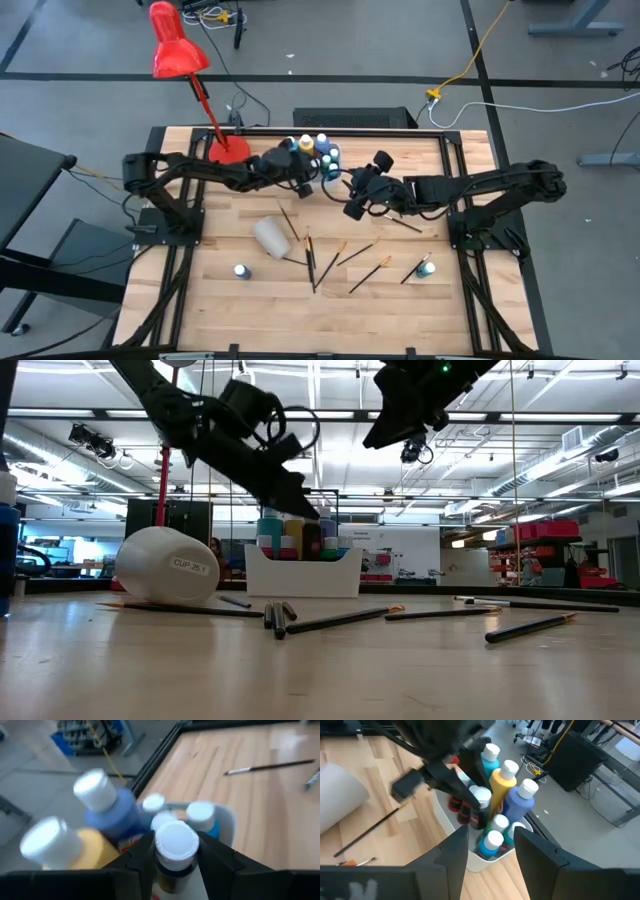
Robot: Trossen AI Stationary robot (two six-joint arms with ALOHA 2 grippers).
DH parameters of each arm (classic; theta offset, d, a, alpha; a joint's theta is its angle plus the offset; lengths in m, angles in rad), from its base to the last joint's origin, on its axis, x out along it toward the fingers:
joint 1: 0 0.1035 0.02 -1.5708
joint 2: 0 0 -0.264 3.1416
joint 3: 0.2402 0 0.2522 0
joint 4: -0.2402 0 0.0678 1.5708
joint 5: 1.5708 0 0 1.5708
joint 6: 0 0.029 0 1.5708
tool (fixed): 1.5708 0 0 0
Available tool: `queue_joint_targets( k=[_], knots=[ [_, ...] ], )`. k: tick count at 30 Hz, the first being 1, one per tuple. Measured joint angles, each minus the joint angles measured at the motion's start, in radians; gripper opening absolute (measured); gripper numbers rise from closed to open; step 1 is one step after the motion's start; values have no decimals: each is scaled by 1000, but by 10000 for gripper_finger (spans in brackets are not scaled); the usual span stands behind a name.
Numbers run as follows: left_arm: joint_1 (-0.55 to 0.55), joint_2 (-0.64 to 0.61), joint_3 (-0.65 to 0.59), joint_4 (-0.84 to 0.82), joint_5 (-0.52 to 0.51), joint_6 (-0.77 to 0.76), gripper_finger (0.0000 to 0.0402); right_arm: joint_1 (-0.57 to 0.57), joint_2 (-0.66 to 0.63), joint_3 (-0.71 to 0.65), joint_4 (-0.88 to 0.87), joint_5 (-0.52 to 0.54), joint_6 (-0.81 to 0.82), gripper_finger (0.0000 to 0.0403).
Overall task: Pick & Place Paint Supplies
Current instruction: Put the black paint bottle into the white bin, then put the blue paint bottle into the white bin
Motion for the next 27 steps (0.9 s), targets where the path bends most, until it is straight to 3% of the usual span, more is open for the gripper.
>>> queue_joint_targets(
  k=[5,10,19,27],
  knots=[
    [17,66,-1,6,-31,-25,137,0,0,0,-9,-3,-1,165],
    [30,67,-1,2,-50,-41,134,0,0,0,-9,-2,-1,165],
    [35,65,-1,-41,-75,-30,179,0,0,0,-7,-3,-1,165],
    [49,65,-1,-45,-71,-41,187,0,0,0,-7,-4,-1,165]
  ],
)
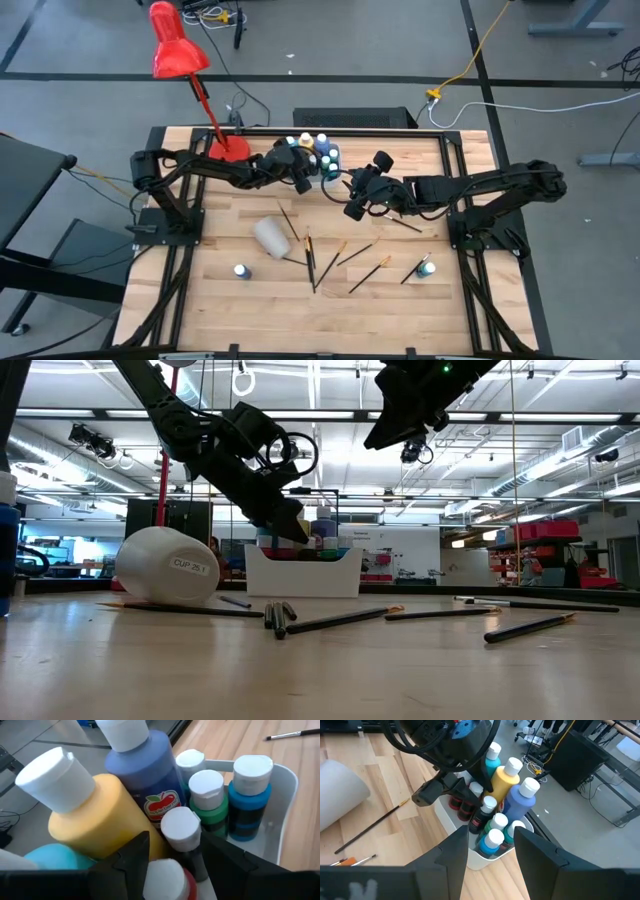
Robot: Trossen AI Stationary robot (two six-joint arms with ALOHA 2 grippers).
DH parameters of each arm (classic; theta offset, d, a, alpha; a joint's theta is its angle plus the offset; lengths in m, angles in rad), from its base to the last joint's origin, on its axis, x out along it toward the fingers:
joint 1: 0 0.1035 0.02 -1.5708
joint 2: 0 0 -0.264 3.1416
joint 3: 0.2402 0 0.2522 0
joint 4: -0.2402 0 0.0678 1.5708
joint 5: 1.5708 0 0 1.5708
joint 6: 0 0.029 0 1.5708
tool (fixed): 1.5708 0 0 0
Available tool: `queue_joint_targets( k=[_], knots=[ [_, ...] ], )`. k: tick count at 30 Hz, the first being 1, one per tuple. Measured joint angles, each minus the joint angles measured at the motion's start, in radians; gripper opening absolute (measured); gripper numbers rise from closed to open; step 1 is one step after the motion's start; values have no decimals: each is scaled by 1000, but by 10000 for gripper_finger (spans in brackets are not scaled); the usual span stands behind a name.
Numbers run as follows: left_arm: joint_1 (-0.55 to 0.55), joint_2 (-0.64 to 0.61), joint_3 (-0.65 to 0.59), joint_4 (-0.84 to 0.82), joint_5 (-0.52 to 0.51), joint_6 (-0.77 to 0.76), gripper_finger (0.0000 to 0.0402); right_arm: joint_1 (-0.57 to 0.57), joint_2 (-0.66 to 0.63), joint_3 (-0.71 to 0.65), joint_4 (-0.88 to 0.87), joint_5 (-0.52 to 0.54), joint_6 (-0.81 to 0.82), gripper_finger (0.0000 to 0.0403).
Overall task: Pick & Place Paint Supplies
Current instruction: Put the blue paint bottle into the white bin
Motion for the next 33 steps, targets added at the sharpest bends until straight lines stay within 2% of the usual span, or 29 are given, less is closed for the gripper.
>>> queue_joint_targets(
  k=[6,9,15,22,28,33],
  knots=[
    [-12,-6,0,12,3,-18,185,0,0,0,0,-1,0,165],
    [-40,-55,-1,-23,5,-43,178,0,0,0,0,-19,0,165],
    [-117,-222,-1,-142,2,-20,165,0,0,0,0,-91,2,165],
    [-222,-479,-1,-350,16,-121,148,0,0,0,2,-150,36,165],
    [-313,-651,0,-586,141,-110,137,0,0,0,2,-173,64,165],
    [-376,-716,-1,-768,368,-58,133,0,1,0,4,-173,74,165]
  ],
)
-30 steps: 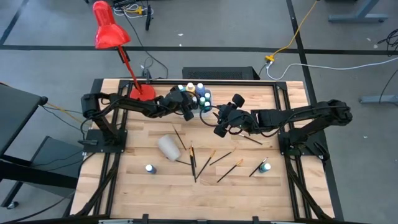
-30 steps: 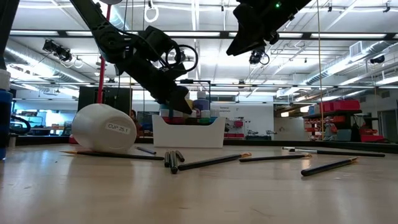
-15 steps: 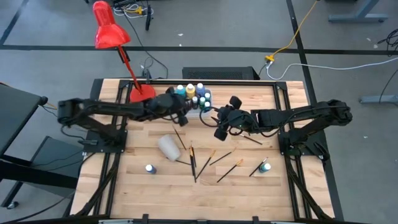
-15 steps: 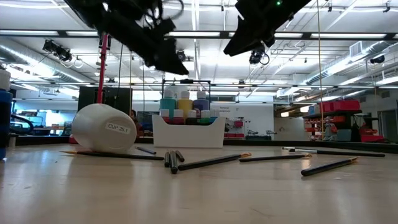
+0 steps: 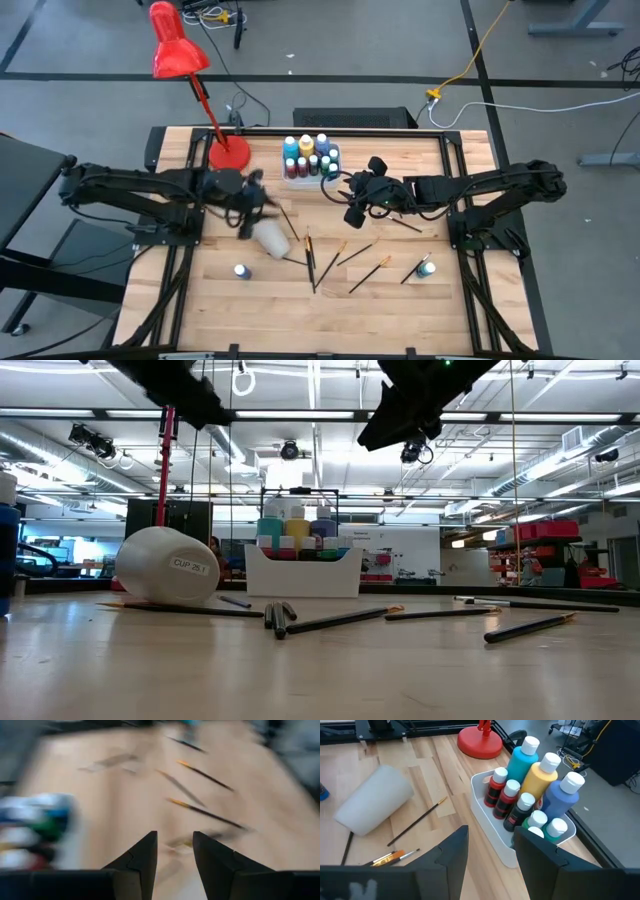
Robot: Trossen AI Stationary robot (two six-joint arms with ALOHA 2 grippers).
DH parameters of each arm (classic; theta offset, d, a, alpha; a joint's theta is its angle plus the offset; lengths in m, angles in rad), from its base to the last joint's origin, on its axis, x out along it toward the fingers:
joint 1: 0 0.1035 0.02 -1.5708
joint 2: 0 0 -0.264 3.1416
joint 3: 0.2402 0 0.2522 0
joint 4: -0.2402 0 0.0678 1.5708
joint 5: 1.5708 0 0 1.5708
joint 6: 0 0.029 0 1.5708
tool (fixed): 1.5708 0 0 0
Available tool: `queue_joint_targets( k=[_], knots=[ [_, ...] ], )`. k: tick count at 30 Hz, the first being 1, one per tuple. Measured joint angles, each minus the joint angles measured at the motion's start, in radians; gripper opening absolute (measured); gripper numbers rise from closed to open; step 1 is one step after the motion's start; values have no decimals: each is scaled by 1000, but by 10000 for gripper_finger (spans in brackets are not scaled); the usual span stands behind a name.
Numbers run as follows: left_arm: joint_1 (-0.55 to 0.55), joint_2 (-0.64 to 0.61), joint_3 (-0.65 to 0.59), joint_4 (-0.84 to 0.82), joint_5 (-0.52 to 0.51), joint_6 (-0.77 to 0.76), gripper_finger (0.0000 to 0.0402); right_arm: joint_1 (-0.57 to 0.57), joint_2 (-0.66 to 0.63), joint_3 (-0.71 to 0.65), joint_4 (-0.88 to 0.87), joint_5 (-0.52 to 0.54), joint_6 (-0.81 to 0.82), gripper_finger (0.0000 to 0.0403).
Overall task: Pick & Place Paint Supplies
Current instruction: Put the blue paint bottle into the white bin
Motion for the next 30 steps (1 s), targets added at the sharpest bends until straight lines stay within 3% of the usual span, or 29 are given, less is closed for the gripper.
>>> queue_joint_targets(
  k=[5,8,19,25,30],
  knots=[
    [-52,-23,-63,-18,340,119,127,0,0,0,4,1,-3,165],
    [-79,-25,-115,41,473,149,123,0,0,-8,21,2,-3,165],
    [-166,-25,-290,201,526,178,120,0,0,-39,119,1,-40,165],
    [-200,-25,-350,208,604,232,120,0,0,-39,174,1,-42,165],
    [-212,-25,-351,173,612,276,120,0,0,-39,198,0,-7,165]
  ],
)
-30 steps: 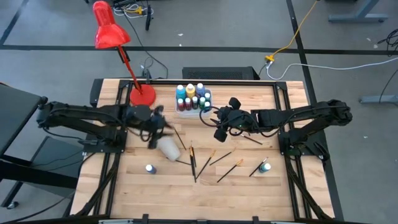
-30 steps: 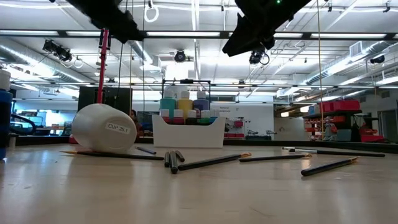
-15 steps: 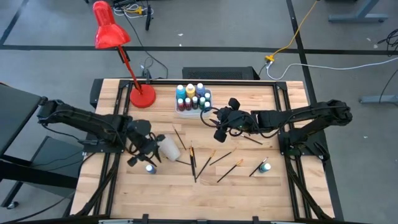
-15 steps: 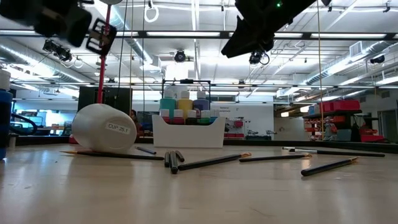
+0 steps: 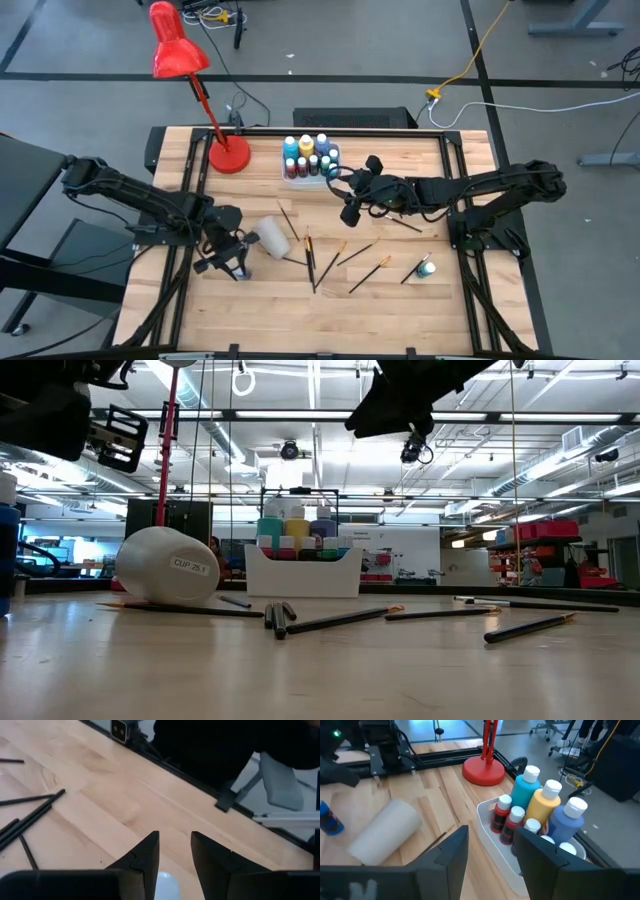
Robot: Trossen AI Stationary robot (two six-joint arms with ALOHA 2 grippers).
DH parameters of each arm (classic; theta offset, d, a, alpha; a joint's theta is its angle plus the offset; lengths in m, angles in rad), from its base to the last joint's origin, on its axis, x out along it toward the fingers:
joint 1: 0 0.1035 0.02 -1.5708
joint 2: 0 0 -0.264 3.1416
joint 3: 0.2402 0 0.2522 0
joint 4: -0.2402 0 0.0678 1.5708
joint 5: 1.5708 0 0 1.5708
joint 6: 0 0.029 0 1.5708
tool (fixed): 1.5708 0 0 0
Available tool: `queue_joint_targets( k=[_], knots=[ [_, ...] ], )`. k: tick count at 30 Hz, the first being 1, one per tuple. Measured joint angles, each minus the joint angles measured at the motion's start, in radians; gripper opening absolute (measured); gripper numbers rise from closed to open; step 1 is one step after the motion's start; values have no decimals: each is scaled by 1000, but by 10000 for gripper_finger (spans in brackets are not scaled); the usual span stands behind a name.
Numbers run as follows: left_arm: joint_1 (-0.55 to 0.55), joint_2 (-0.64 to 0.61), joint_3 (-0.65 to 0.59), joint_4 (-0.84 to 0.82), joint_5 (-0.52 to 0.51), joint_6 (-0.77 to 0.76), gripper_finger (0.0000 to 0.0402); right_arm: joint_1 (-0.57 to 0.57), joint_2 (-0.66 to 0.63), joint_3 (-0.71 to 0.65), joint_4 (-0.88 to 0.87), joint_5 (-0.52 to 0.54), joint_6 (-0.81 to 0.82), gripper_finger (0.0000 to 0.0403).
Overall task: Pick & Place Paint Supplies
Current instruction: Put the blue paint bottle into the white bin
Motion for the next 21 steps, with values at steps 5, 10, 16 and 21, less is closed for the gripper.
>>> queue_joint_targets(
  k=[5,10,16,21],
  knots=[
    [0,0,0,-36,-4,76,120,0,0,0,3,-2,62,165],
    [0,0,0,-53,-6,127,120,0,0,0,23,-2,73,165],
    [2,3,0,-51,-57,127,120,0,0,0,35,-2,73,165],
    [2,3,0,15,-144,-35,120,0,0,0,37,-2,73,165]
  ],
)
